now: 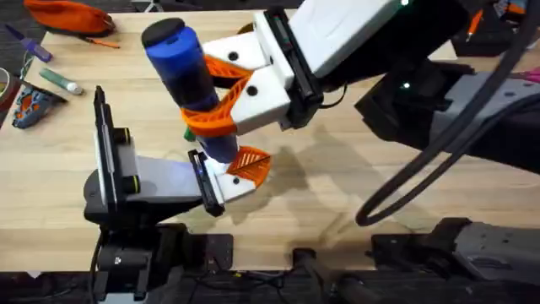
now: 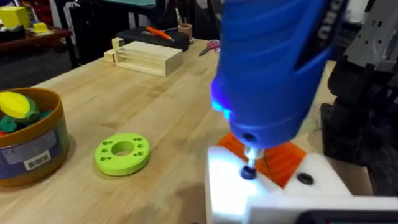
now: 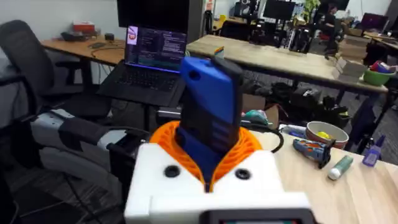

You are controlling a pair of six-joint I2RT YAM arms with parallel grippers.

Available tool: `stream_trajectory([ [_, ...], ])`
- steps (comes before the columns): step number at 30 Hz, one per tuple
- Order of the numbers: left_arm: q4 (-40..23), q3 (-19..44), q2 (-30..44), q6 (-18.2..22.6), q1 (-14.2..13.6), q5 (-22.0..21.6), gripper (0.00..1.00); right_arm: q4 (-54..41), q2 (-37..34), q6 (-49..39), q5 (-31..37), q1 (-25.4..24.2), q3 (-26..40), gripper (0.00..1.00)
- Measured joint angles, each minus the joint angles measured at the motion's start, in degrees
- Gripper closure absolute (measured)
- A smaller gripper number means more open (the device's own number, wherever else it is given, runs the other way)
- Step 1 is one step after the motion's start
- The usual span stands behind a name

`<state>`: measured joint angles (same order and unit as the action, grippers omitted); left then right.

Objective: Pick up the gripper from the table and insert it into the empty holder that is missing its gripper. Then pick up a screw, insert it into the mounting hole, and use the screwdriver to tighten it. Finally, clean up the table by picking up the vegetable and placing it into the bucket.

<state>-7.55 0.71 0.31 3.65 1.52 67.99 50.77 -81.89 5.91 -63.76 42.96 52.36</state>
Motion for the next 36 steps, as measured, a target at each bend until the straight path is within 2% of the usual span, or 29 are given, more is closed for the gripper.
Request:
stream_trajectory([
  [36, 0.0, 0.0, 0.01, -0.21, 0.02, -0.07, 0.985, 0.08, -1.4, -0.38, 0.72, 0.15, 0.44, 0.979],
])
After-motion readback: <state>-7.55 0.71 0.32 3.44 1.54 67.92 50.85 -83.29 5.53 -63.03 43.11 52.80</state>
